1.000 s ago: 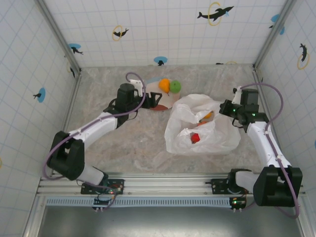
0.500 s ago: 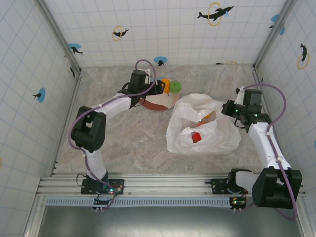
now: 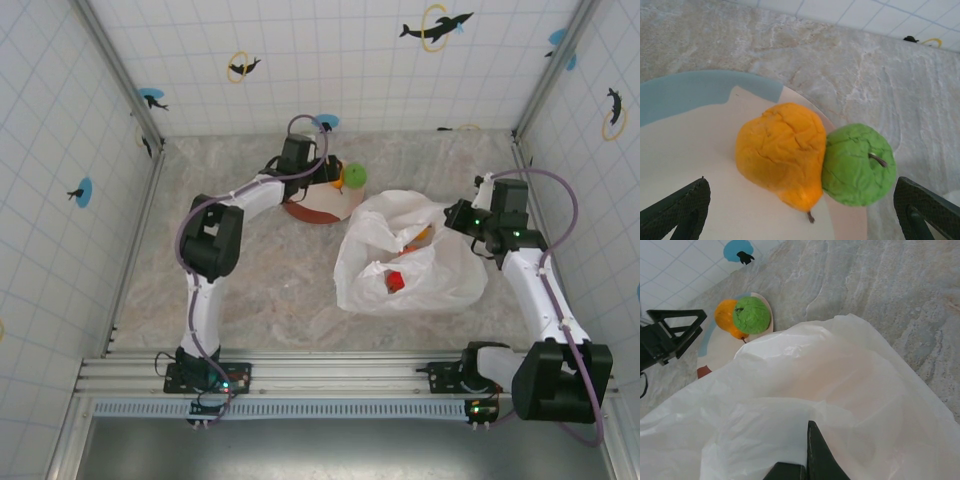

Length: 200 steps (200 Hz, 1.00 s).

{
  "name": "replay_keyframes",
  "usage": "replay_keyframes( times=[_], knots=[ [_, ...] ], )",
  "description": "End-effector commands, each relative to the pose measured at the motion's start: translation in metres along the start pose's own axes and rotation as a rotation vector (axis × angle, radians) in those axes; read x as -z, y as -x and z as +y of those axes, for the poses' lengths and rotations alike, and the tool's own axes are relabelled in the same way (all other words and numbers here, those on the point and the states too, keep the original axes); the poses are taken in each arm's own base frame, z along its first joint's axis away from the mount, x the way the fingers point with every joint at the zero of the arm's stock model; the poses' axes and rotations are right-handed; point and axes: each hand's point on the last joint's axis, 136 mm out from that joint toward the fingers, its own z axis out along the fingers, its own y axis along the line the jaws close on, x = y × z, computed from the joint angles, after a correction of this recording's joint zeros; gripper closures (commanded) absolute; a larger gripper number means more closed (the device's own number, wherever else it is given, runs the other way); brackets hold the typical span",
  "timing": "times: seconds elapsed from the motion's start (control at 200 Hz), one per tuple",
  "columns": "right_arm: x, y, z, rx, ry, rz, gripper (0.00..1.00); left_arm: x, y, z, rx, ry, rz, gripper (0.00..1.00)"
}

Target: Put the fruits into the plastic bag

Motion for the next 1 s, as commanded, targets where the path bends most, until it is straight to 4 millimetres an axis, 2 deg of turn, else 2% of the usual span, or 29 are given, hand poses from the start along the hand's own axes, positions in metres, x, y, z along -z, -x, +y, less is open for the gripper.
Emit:
replay_keyframes(
  times=[0.0, 0.125, 0.165, 0.175, 0.195, 0.33, 0.34, 0.355, 0.405, 0.611, 0.796, 0.996],
  knots=[
    [0.003, 0.001, 0.006, 0.007, 0.026, -0.022, 1.0, -0.013, 0.009, 0.009, 0.049, -0.004, 0.0, 0.03],
    [0.003, 0.002, 0.006, 0.009, 0.022, -0.024, 1.0, -0.025, 0.012, 0.013, 0.079, -0.016, 0.007, 0.03],
    [0.003, 0.002, 0.006, 0.01, 0.023, -0.025, 1.0, -0.024, 0.018, 0.01, 0.079, -0.024, -0.004, 0.03],
    [0.003, 0.002, 0.006, 0.01, 0.022, -0.024, 1.0, -0.033, 0.007, 0.017, 0.084, -0.012, 0.018, 0.03],
    [0.003, 0.002, 0.006, 0.009, 0.021, -0.024, 1.0, -0.037, 0.003, 0.019, 0.087, -0.012, 0.027, 0.03],
    [0.002, 0.001, 0.005, 0.01, 0.02, -0.018, 1.0, -0.049, -0.002, 0.016, 0.107, -0.047, 0.046, 0.03],
    [0.002, 0.0, 0.005, 0.009, 0.019, -0.017, 1.0, -0.049, -0.001, 0.016, 0.107, -0.05, 0.046, 0.03],
    [0.002, 0.0, 0.005, 0.01, 0.02, -0.017, 1.0, -0.048, 0.005, 0.031, 0.126, -0.036, 0.038, 0.03],
    [0.001, 0.0, 0.004, 0.009, 0.018, -0.016, 1.0, -0.05, 0.005, 0.033, 0.139, -0.048, 0.045, 0.03],
    [0.0, -0.001, 0.004, 0.007, 0.018, -0.012, 1.0, -0.056, -0.003, 0.034, 0.161, -0.072, 0.07, 0.03],
    [-0.001, -0.003, 0.002, 0.004, 0.017, -0.008, 1.0, -0.059, -0.009, 0.037, 0.186, -0.074, 0.084, 0.09],
    [-0.003, -0.004, 0.001, 0.003, 0.018, -0.005, 1.0, -0.055, -0.002, 0.03, 0.182, -0.107, 0.076, 0.11]
  ],
)
